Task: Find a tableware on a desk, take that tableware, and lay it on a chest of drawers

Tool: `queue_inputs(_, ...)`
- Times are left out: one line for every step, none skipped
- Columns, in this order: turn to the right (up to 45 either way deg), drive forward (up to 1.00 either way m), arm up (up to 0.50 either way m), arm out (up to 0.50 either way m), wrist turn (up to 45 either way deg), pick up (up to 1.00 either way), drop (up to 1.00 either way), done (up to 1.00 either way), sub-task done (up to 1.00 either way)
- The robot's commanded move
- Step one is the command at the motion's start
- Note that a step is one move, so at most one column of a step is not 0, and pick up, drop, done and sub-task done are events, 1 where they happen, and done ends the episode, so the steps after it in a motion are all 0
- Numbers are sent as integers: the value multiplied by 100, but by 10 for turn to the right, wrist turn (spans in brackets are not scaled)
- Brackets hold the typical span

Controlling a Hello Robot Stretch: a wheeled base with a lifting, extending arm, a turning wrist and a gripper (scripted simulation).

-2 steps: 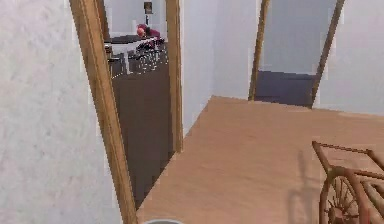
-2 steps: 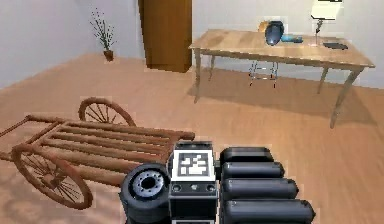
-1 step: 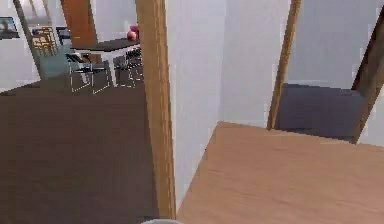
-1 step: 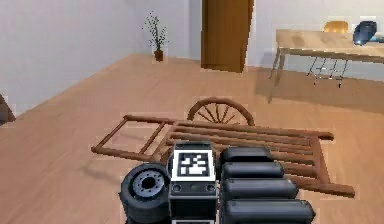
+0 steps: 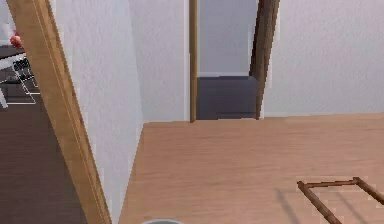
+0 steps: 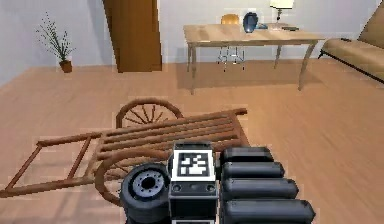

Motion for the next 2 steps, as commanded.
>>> queue_inputs(0, 5, 0, 0, 0, 0, 0, 0, 0)
queue_inputs(-450, 0, 0, 0, 0, 0, 0, 0, 0)
